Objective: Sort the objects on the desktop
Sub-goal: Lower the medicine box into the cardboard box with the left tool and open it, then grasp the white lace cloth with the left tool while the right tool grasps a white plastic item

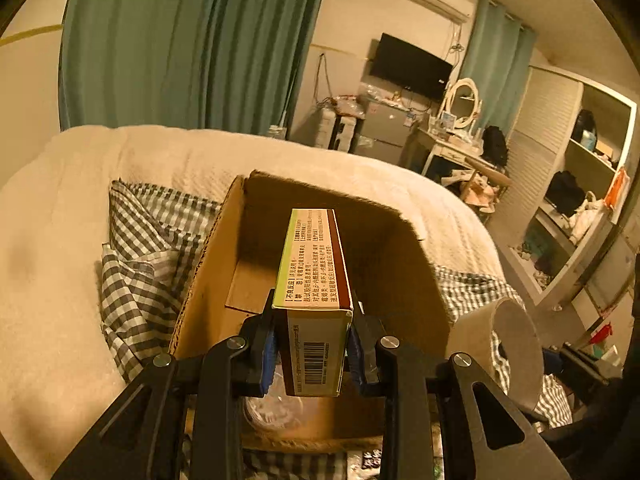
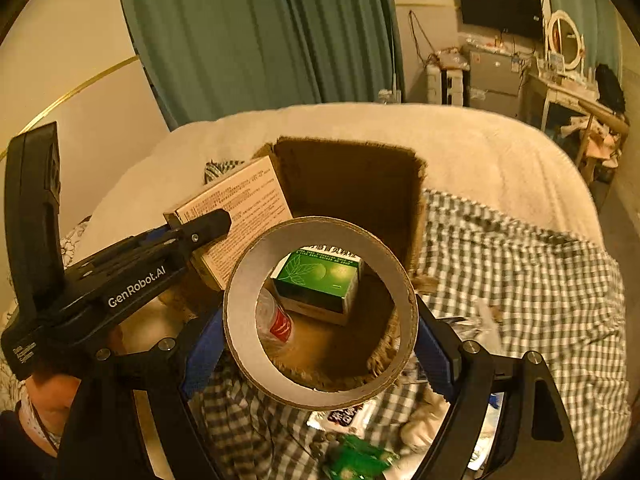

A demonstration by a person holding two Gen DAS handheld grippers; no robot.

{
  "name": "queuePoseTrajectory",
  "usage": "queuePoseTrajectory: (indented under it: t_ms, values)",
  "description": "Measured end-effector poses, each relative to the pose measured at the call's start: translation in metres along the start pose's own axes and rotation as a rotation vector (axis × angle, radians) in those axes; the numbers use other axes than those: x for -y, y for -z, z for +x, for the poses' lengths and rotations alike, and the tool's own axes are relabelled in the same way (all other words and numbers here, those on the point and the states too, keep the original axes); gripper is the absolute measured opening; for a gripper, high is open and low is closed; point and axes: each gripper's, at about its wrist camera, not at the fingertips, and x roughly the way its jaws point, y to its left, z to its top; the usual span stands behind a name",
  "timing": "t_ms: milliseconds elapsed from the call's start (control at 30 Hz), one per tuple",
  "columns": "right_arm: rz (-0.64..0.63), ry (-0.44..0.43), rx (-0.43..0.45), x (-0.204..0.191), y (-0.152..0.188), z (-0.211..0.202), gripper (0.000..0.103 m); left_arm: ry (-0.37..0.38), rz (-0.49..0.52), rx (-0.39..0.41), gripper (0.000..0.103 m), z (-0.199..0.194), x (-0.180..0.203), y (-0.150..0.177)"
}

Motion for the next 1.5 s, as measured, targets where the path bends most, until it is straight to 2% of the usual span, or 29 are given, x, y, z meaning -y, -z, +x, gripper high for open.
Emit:
queuePoseTrajectory:
  t_ms: [200, 300, 333, 367, 400, 433, 500, 567, 667, 733, 867, 967, 1167, 1400, 1500]
  values:
    - [-0.029, 0.023, -0.021, -0.005, -0.003, 0.024, 0.084, -0.020, 0.036, -0.006, 0.029, 0.018, 0.000, 0.002]
    - [-0.036, 0.020, -0.016, -0.008, -0.004, 0.027, 0.084, -0.024, 0.022, -0.013, 0.029, 0.022, -0.004, 0.001]
    - [-0.034, 0.024, -0.017, -0.006, -0.005, 0.027, 0.085, -0.029, 0.015, -0.017, 0.031, 0.024, -0.005, 0.000]
    - [-0.034, 0.041, -0.017, -0.006, -0.004, 0.025, 0.093, -0.033, 0.006, -0.024, 0.032, 0.025, -0.007, 0.000]
    - [-0.036, 0.059, -0.007, -0.004, -0.003, 0.021, 0.095, -0.031, 0.000, -0.033, 0.040, 0.025, -0.007, 0.000]
    - [-0.042, 0.072, 0.004, -0.003, -0.001, 0.018, 0.095, -0.018, -0.004, -0.048, 0.062, 0.025, -0.008, -0.001]
    - [-0.044, 0.085, 0.025, 0.001, 0.003, 0.007, 0.095, -0.018, -0.005, -0.053, 0.084, 0.021, -0.008, 0.000]
    - [-0.024, 0.096, 0.037, 0.009, 0.008, -0.006, 0.095, -0.027, 0.012, -0.015, 0.085, 0.010, -0.005, 0.002]
    - [0.005, 0.126, 0.045, 0.025, 0.016, -0.027, 0.095, -0.080, 0.050, -0.014, 0.087, -0.003, 0.002, 0.004]
    - [0.022, 0.155, 0.058, 0.037, 0.022, -0.043, 0.095, -0.099, 0.065, -0.019, 0.095, -0.016, 0.010, 0.007]
    - [0.077, 0.197, 0.075, 0.062, 0.040, -0.082, 0.095, -0.080, 0.067, 0.023, 0.100, -0.046, 0.027, 0.021]
    - [0.084, 0.247, 0.093, 0.075, 0.055, -0.109, 0.098, -0.061, 0.072, 0.023, 0.102, -0.061, 0.040, 0.039]
    - [0.078, 0.275, 0.096, 0.086, 0.087, -0.139, 0.098, -0.028, 0.023, -0.059, 0.103, -0.066, 0.062, 0.089]
    - [0.138, 0.282, 0.098, 0.119, 0.121, -0.159, 0.098, -0.039, 0.040, -0.128, 0.103, -0.061, 0.101, 0.131]
    - [0.154, 0.293, 0.084, 0.131, 0.137, -0.159, 0.098, -0.016, 0.061, -0.161, 0.103, -0.053, 0.118, 0.147]
